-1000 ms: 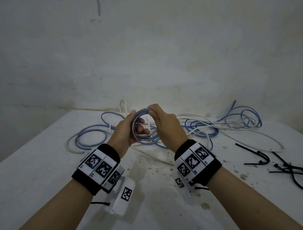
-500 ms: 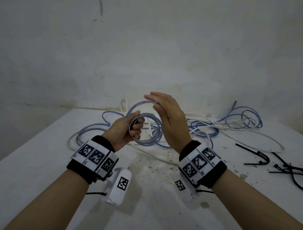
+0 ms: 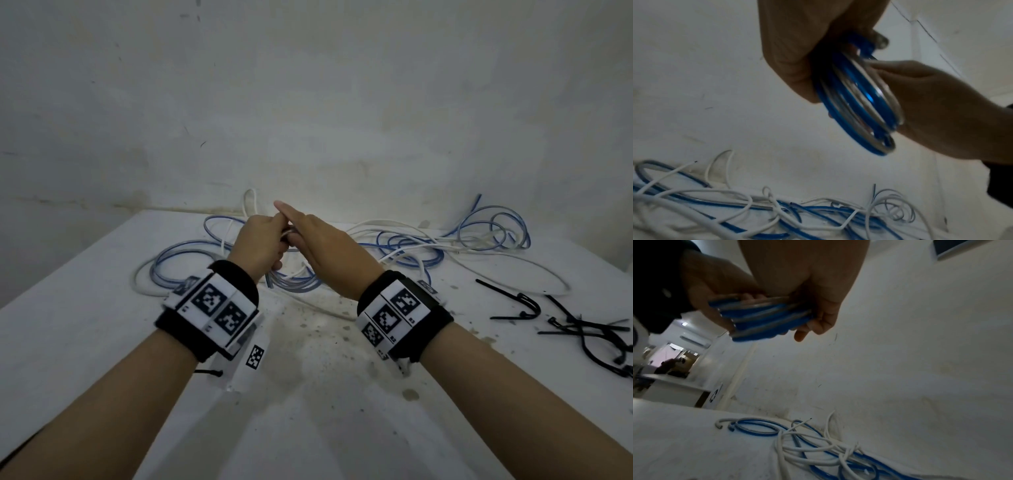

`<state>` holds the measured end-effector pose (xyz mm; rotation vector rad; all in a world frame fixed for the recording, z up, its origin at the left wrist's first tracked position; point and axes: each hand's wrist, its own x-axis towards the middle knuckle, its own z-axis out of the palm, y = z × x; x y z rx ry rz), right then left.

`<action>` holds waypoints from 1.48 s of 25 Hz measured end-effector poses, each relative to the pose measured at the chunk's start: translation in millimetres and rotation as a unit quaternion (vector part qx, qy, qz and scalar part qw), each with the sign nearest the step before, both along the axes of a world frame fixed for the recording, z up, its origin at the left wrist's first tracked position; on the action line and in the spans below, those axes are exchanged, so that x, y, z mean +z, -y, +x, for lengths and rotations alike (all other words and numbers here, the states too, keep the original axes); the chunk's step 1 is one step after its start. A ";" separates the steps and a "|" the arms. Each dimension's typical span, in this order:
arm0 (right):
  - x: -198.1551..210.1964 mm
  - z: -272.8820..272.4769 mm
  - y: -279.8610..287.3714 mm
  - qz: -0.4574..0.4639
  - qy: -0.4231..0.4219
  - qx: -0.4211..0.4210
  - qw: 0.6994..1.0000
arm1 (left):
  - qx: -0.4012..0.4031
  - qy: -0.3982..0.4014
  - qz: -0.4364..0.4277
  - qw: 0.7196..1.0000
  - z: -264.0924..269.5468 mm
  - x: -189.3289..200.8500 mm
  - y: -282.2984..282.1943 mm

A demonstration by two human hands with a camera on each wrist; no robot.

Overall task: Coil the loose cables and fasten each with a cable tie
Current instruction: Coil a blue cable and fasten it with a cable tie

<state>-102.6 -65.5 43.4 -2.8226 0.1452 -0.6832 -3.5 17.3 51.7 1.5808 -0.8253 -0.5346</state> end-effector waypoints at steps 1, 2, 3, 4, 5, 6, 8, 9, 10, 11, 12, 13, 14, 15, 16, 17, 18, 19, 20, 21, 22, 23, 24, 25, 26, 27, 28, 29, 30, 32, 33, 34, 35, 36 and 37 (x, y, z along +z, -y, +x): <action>-0.1 -0.5 1.5 0.010 -0.004 -0.005 1.000 | 0.040 0.041 -0.020 0.998 -0.7 -3.5 2.6; -0.5 -0.8 3.8 0.012 -0.018 -0.020 1.000 | 0.062 0.062 -0.038 0.995 -1.1 -6.3 4.7; -1.7 -2.0 4.5 -0.014 -0.035 -0.045 0.998 | 0.065 0.054 -0.051 0.995 -2.4 -7.6 6.6; -5.0 -2.1 5.3 -0.075 -0.032 -0.082 0.993 | 0.054 0.018 -0.057 0.997 -4.9 -7.3 9.0; -9.7 0.3 5.6 -0.152 0.001 -0.127 0.980 | 0.036 -0.022 -0.053 0.998 -8.4 -5.3 11.1; -11.1 0.4 4.4 -0.188 0.015 -0.166 0.968 | 0.021 -0.036 -0.037 0.998 -13.3 -3.1 13.7; -12.0 1.4 2.5 -0.207 0.058 -0.211 0.954 | 0.056 0.051 -0.013 0.997 -21.9 -3.6 20.2; -10.5 1.0 0.2 -0.174 0.058 -0.197 0.963 | 0.098 0.113 -0.030 0.988 -24.7 -4.7 22.5; -9.2 0.3 1.4 -0.136 0.051 -0.190 0.971 | 0.136 0.153 -0.061 0.977 -26.8 -5.4 24.3; -4.4 -4.0 0.6 -0.091 0.024 -0.186 0.978 | 0.161 0.164 -0.096 0.969 -28.9 -5.3 26.3; -3.3 -6.8 3.0 -0.085 0.020 -0.190 0.978 | 0.174 0.149 -0.124 0.966 -30.5 -5.5 29.2; -2.6 -10.6 6.7 -0.104 0.023 -0.208 0.972 | 0.175 0.112 -0.146 0.967 -32.3 -5.3 34.0; -1.2 -14.9 10.5 -0.125 0.018 -0.228 0.965 | 0.167 0.057 -0.162 0.971 -35.8 -4.9 39.8; 0.0 -17.5 15.1 -0.136 0.004 -0.245 0.960 | 0.149 -0.001 -0.174 0.973 -39.1 -4.8 45.2; 3.1 -23.4 22.1 -0.135 -0.007 -0.260 0.956 | 0.123 -0.043 -0.177 0.976 -45.6 -4.4 52.8; 6.0 -28.0 29.2 -0.137 -0.020 -0.276 0.951 | 0.101 -0.059 -0.168 0.979 -50.8 -4.9 59.4; 9.4 -37.8 37.8 -0.141 -0.036 -0.301 0.943 | 0.080 -0.052 -0.149 0.984 -58.3 -5.1 69.4; 12.7 -50.6 44.3 -0.157 -0.055 -0.319 0.933 | 0.066 -0.035 -0.127 0.989 -65.0 -5.4 78.9; 13.9 -60.9 50.0 -0.178 -0.078 -0.322 0.927 | 0.062 -0.012 -0.110 0.992 -68.8 -6.4 87.0; 15.6 -73.9 56.8 -0.180 -0.104 -0.318 0.925 | 0.055 0.016 -0.094 0.994 -74.5 -6.5 97.3; 17.8 -85.6 61.0 -0.150 -0.132 -0.300 0.933 | 0.048 0.051 -0.081 0.994 -79.1 -7.4 104.8; 20.7 -100.2 66.8 -0.072 -0.152 -0.273 0.947 | 0.036 0.092 -0.070 0.993 -86.3 -8.6 112.7; 22.8 -115.7 76.0 0.051 -0.155 -0.244 0.956 | 0.022 0.133 -0.070 0.988 -94.4 -10.8 119.7; 25.4 -128.1 89.1 0.163 -0.151 -0.241 0.945 | 0.010 0.169 -0.086 0.982 -100.4 -12.0 125.1; 21.8 -141.2 109.6 0.217 -0.159 -0.266 0.925 | 0.001 0.195 -0.111 0.975 -107.3 -12.6 130.6; 15.2 -153.7 134.1 0.206 -0.195 -0.308 0.908 | 0.002 0.213 -0.135 0.968 -112.2 -11.6 134.3; 6.0 -167.0 159.5 0.151 -0.247 -0.357 0.888 | 0.006 0.223 -0.156 0.962 -116.7 -9.7 138.8; -3.0 -181.2 179.0 0.092 -0.301 -0.400 0.861 | 0.012 0.229 -0.173 0.958 -119.8 -8.4 142.7; -12.2 -192.3 197.4 0.056 -0.346 -0.429 0.832 | 0.016 0.234 -0.186 0.954 -121.4 -6.9 144.8; -27.9 -212.7 216.5 0.013 -0.400 -0.433 0.808 | 0.019 0.247 -0.187 0.951 -122.7 -7.3 145.3; -34.1 -220.1 220.5 -0.002 -0.411 -0.425 0.806 | 0.018 0.255 -0.179 0.950 -121.4 -7.8 145.0; -37.4 -226.2 218.5 -0.008 -0.411 -0.423 0.807 | 0.019 0.261 -0.172 0.950 -119.6 -9.4 143.9; -40.0 -228.5 216.8 -0.009 -0.404 -0.429 0.808 | 0.023 0.262 -0.166 0.950 -115.6 -11.6 142.2; -44.9 -228.5 217.5 -0.012 -0.395 -0.435 0.809 | 0.029 0.261 -0.160 0.951 -111.5 -14.5 140.6; -49.3 -226.5 220.2 -0.012 -0.382 -0.440 0.813 | 0.035 0.259 -0.154 0.953 -106.9 -17.3 139.6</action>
